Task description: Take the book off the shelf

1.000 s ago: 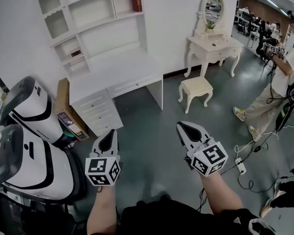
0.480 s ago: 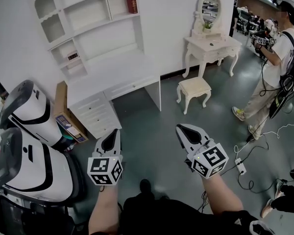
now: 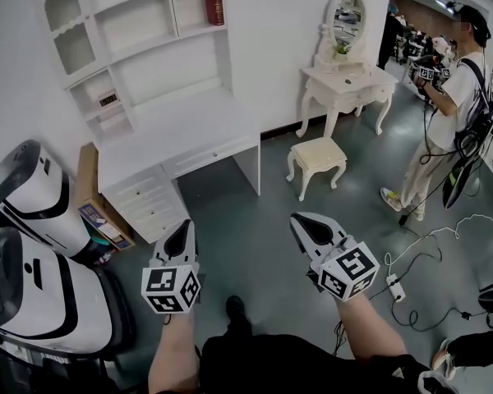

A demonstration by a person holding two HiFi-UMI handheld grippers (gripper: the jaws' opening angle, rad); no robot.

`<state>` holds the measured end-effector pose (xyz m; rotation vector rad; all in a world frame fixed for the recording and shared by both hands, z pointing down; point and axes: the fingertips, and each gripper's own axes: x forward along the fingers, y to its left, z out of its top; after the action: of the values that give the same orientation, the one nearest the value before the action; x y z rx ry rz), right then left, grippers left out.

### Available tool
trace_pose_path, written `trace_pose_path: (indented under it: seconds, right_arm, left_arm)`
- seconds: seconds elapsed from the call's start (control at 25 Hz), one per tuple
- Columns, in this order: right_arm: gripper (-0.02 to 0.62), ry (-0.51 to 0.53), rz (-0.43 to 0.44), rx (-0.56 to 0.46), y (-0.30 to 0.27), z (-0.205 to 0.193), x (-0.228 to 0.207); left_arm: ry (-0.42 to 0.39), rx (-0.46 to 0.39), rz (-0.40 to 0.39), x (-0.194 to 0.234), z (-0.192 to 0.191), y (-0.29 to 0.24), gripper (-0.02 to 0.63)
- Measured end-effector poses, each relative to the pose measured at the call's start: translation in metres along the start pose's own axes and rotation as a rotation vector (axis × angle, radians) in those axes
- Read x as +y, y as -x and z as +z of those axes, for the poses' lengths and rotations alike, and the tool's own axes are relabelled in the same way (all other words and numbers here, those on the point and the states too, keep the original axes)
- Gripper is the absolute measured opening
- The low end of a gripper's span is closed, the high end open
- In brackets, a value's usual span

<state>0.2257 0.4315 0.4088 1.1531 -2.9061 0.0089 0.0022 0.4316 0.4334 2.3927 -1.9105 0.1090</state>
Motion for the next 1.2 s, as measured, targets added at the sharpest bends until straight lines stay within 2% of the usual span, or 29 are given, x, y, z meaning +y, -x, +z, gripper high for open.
trace_pose_path:
  seconds: [0.44, 0.76, 0.96, 1.2]
  right_arm:
    - [0.014, -0.046, -0.059, 0.058, -0.137, -0.010, -0.052]
    - [0.014, -0.032, -0.030, 0.072, -0.242, 0.000, -0.049]
    - [0.014, -0.026, -0.022, 0.061, -0.274, 0.005, -0.045]
    - [0.014, -0.055, -0.038, 0.063, -0.301, -0.001, -0.064]
  left_arm:
    - [-0.012, 0.010, -0.044, 0.089, 0.017, -0.112, 0.009]
    - [-0.012, -0.008, -0.045, 0.167, 0.034, -0.164, 0.009]
    - [-0.003, -0.003, -0.053, 0.196, 0.034, -0.181, 0.009]
    - [-0.019, 0.018, -0.072, 0.208, 0.034, -0.208, 0.009]
